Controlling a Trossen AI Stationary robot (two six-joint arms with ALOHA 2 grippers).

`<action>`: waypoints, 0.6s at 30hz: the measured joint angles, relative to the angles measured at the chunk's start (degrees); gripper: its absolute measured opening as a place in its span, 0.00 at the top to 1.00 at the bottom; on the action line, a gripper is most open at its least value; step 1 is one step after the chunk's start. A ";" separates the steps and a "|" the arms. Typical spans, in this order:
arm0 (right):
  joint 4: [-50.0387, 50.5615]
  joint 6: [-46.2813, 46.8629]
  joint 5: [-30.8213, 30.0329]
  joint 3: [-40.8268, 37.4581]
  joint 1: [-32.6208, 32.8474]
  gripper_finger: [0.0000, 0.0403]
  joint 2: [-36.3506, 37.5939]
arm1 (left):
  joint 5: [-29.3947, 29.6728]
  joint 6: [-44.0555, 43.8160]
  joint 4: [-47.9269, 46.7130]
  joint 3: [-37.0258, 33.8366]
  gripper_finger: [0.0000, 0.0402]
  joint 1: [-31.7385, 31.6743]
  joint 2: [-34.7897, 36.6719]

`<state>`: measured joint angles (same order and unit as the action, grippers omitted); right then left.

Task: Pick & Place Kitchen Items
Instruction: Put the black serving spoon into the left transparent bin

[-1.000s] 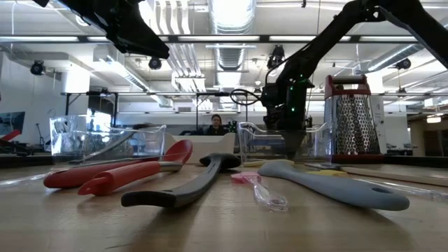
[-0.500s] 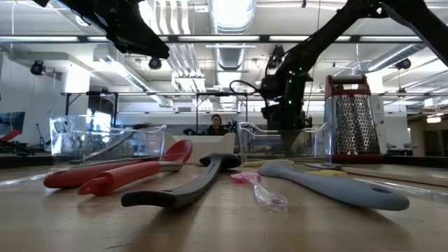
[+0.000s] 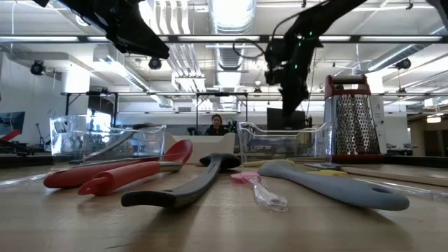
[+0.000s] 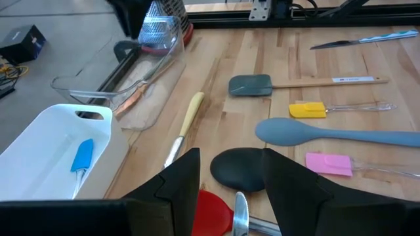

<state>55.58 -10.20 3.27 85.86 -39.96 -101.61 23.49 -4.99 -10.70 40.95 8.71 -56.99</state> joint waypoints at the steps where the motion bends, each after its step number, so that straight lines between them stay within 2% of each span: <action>1: 0.75 0.59 0.00 -0.04 0.83 0.80 1.13 | 0.00 -0.18 0.00 0.00 0.58 0.00 0.00; 10: 7.06 10.73 0.20 -1.11 11.76 0.85 11.77 | -0.02 -7.61 -0.45 0.00 0.58 0.00 0.00; 18: 8.71 17.27 -0.24 -4.59 21.18 0.87 20.75 | -0.02 -27.41 0.10 0.00 0.58 0.00 -3.52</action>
<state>64.30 7.06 3.03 81.28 -18.78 -80.85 23.46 -32.39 -10.60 40.95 8.71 -60.52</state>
